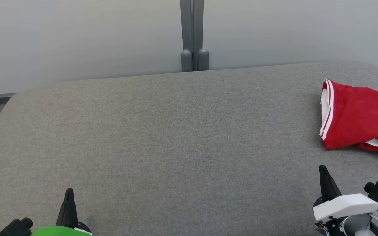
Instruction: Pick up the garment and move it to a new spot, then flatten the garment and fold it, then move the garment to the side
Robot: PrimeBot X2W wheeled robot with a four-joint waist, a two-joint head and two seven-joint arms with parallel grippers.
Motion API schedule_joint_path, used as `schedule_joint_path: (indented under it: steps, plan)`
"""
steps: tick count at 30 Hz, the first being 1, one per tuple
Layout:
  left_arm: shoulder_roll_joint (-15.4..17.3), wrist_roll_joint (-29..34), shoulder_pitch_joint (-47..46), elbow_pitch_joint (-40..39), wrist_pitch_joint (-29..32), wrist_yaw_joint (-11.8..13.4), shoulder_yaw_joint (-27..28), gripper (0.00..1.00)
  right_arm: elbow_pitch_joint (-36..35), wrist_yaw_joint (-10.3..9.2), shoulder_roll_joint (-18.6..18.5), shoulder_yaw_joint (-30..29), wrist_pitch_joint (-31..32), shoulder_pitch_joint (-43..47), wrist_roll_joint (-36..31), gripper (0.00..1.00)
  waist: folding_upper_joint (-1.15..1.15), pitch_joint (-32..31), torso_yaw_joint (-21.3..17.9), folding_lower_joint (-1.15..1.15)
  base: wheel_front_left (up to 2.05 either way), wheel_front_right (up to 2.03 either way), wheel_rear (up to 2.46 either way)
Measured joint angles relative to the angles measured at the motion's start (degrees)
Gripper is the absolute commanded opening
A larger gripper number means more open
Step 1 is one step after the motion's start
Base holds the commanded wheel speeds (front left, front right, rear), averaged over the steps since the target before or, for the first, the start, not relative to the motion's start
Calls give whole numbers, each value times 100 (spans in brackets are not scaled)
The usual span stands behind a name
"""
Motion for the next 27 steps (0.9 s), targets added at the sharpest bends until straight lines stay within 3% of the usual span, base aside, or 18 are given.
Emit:
schedule_joint_path:
  steps: [27]
  plan:
    - [1, -1793, -374, 5, 455, -26, 96, 0, -134, -2, -7, -63, 464, -217, 2022, 0, 0, 61, -31, 0, 0, 0, 0]
